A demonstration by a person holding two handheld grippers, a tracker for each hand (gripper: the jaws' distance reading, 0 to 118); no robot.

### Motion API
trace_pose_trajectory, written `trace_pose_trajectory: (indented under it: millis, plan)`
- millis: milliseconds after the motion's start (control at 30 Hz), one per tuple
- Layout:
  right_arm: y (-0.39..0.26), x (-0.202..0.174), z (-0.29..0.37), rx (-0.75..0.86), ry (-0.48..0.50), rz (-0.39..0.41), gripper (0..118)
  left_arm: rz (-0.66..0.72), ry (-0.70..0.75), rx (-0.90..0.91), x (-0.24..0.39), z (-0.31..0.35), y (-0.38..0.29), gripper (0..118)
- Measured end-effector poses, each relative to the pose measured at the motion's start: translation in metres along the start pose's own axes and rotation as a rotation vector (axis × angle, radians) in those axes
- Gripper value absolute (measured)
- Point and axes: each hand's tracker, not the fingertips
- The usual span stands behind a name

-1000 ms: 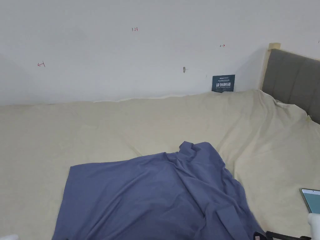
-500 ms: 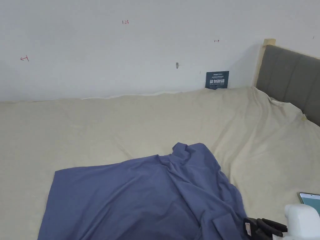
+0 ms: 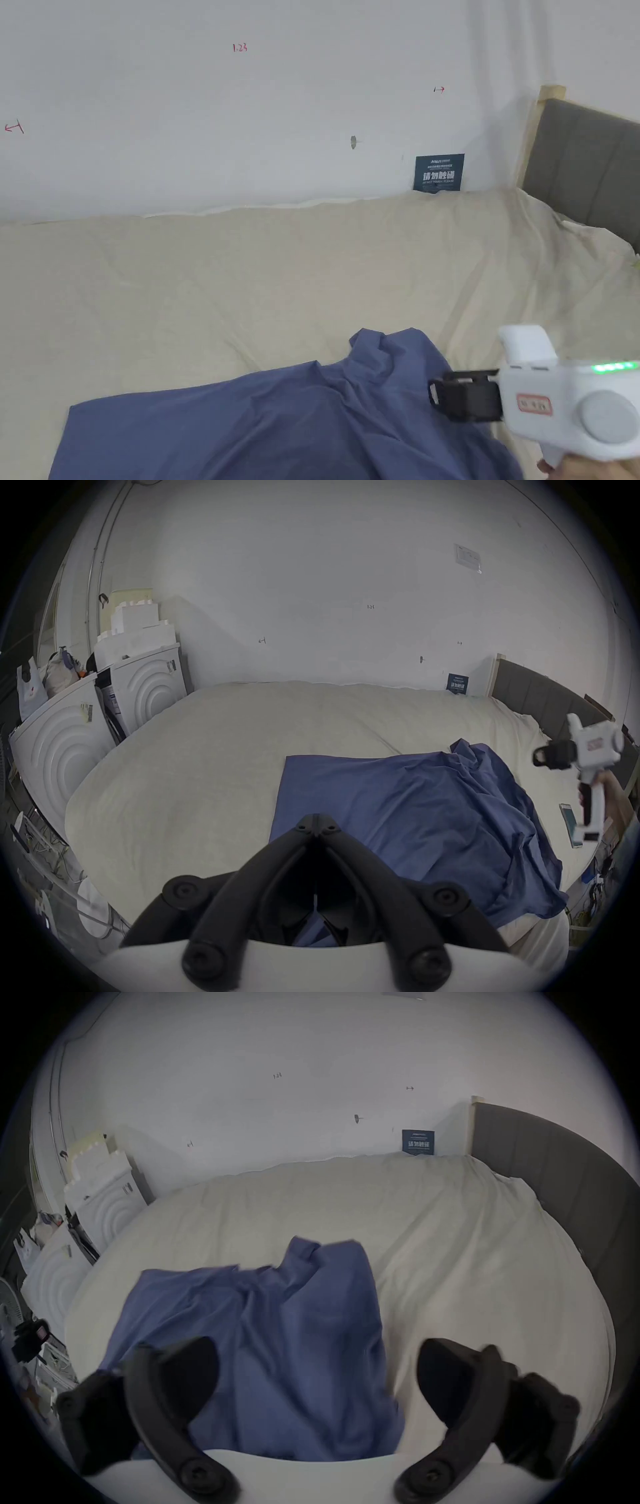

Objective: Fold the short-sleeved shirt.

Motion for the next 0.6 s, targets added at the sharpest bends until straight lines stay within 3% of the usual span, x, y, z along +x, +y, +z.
trace_pose_trajectory:
  millis: [100,267,367,400,433,467,500,600]
  plan:
    - [0.026,0.015,-0.056,-0.113,-0.077,-0.028,109,-0.011,-0.007,-0.019,0.005,-0.014,0.000,0]
    - [0.035,0.031,-0.116,-0.205,-0.100,-0.043,105,-0.048,0.007,-0.068,0.012,-0.032,-0.007,0]
    - [0.030,0.034,-0.142,-0.314,-0.155,-0.043,92,0.046,-0.071,-0.108,0.009,-0.036,-0.008,0]
    - [0.029,0.033,-0.146,-0.356,-0.138,-0.050,86,0.074,-0.094,-0.106,0.006,-0.037,-0.010,0]
    - [0.025,0.032,-0.150,-0.382,-0.124,-0.046,64,0.058,-0.076,-0.105,0.005,-0.038,-0.010,0]
    - [0.021,0.028,-0.150,-0.366,-0.155,-0.039,24,0.047,-0.059,-0.113,0.001,-0.040,-0.012,0]
    - [0.020,0.022,-0.146,-0.325,-0.210,0.017,14,0.003,-0.012,-0.112,0.001,-0.040,-0.013,0]
    - [0.025,0.024,-0.139,-0.301,-0.183,-0.015,8,-0.055,0.016,-0.122,0.003,-0.043,-0.015,0]
